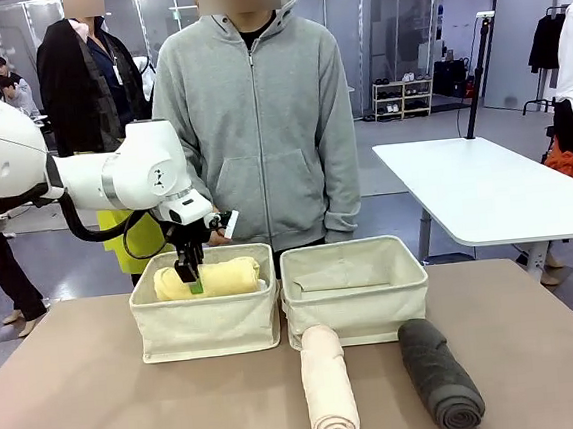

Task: Divide the towels into two baskets.
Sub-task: Pick up one hotel-folded towel from the bottom of the table and place it in the Fabric basket indicated by the person.

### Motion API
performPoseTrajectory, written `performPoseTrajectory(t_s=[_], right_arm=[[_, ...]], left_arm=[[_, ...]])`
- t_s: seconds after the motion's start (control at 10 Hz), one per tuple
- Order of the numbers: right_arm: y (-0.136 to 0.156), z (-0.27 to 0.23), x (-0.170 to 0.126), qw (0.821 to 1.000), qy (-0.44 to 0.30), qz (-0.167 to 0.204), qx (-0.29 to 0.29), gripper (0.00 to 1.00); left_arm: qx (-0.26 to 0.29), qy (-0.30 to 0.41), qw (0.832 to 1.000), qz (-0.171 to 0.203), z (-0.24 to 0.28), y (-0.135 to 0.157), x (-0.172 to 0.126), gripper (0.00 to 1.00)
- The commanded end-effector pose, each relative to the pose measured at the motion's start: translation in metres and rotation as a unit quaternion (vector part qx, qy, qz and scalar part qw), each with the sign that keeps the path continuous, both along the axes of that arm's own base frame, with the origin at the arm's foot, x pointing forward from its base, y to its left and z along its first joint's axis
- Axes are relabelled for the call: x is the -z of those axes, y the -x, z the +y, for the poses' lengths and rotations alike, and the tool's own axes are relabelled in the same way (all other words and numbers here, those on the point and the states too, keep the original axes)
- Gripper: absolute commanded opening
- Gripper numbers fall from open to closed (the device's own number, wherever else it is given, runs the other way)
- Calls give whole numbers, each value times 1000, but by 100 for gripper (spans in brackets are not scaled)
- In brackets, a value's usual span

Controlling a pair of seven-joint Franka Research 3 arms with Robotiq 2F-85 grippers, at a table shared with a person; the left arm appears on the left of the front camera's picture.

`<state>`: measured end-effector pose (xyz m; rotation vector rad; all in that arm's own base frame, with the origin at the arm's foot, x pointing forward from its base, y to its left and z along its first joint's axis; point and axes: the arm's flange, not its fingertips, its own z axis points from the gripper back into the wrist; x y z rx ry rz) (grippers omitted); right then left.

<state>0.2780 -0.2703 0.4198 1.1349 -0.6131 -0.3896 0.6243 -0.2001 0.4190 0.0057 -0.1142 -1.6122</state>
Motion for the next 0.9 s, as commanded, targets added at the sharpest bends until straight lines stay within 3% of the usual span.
performPoseTrajectory(t_s=[0.0,0.1,0.2,0.6,0.7,0.8], right_arm=[[1,-1,-3,1000,-4,-6,1,100],[1,-1,-3,1000,-4,-6,1,100],[1,-1,-3,1000,-4,-6,1,100],[1,-1,-3,1000,-4,-6,1,100],[1,-1,-3,1000,-4,-6,1,100],[1,-1,-3,1000,-4,-6,1,100]], left_arm=[[-3,0,1000,-10,0,-6,-6,57],[-6,-2,1000,-14,0,-4,-8,83],[-9,-9,1000,-14,0,-2,-9,100],[-24,6,999,-22,2,20,-32,100],[-5,-1,1000,-10,-3,0,-11,100],[-5,-1,1000,-10,-3,0,-11,100]])
